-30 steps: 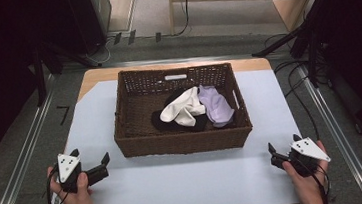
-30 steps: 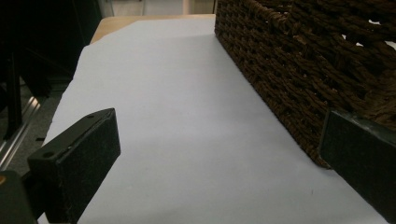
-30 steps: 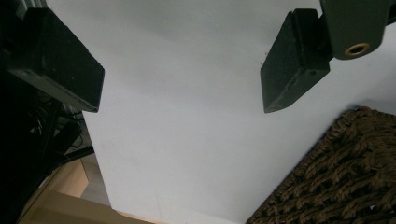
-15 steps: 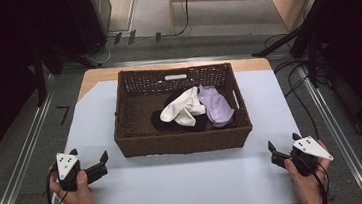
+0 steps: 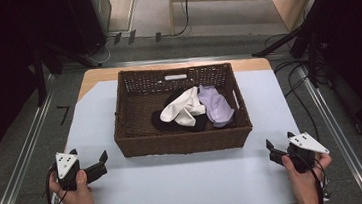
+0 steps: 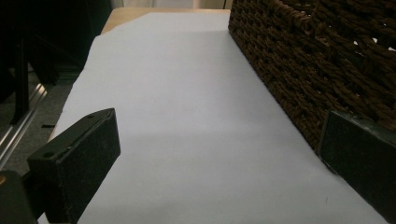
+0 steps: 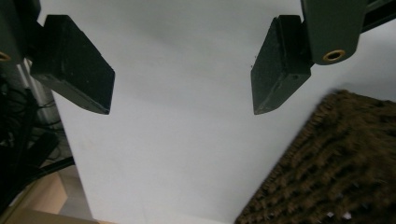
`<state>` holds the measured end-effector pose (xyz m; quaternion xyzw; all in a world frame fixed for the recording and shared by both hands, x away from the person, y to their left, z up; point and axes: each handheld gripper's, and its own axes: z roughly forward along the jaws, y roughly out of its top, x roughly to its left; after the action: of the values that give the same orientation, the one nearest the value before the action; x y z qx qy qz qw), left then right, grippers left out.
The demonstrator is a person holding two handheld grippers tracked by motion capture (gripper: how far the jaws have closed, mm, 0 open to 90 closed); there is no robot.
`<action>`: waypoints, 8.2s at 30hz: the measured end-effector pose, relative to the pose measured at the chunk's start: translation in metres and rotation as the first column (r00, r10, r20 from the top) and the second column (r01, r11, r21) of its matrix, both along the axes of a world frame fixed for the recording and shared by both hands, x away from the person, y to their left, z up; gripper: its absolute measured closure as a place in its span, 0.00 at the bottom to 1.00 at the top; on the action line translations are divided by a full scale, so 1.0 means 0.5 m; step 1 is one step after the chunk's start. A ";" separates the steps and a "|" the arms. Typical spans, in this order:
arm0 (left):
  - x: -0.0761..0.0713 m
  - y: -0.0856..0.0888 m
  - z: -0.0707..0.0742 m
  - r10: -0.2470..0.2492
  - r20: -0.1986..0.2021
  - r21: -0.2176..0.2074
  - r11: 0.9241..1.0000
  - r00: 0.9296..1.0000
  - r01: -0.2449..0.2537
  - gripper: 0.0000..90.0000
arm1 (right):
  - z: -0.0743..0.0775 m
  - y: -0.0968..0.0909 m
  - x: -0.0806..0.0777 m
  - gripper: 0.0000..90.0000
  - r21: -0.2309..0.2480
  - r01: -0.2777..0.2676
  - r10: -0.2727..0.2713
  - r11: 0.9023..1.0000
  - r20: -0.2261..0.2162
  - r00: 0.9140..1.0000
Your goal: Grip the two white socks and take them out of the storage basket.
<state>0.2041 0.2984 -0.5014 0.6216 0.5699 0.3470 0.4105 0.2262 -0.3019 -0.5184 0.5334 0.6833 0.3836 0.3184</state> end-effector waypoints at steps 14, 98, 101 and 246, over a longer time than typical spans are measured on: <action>0.004 0.000 -0.002 -0.020 -0.015 0.002 1.000 1.000 0.020 0.01 | 0.096 0.024 0.005 0.23 0.051 -0.076 0.077 0.996 -0.022 0.997; 0.002 -0.003 -0.002 -0.033 -0.007 0.022 0.999 0.999 0.033 0.05 | 0.282 0.261 0.295 0.33 -0.102 -0.682 0.539 0.724 -0.533 0.652; 0.002 -0.003 -0.002 -0.032 -0.007 0.020 0.999 0.999 0.032 0.05 | 0.274 0.285 0.300 0.33 -0.103 -0.690 0.546 0.716 -0.534 0.645; 0.001 -0.004 -0.002 -0.026 -0.004 0.019 0.999 1.000 0.026 0.08 | 0.259 0.241 0.228 0.87 0.117 -0.155 0.114 0.981 0.300 0.947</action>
<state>0.2046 0.2962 -0.5026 0.6337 0.5590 0.3459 0.4079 0.3401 -0.1816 -0.3890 0.4437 0.6352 0.5258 0.3510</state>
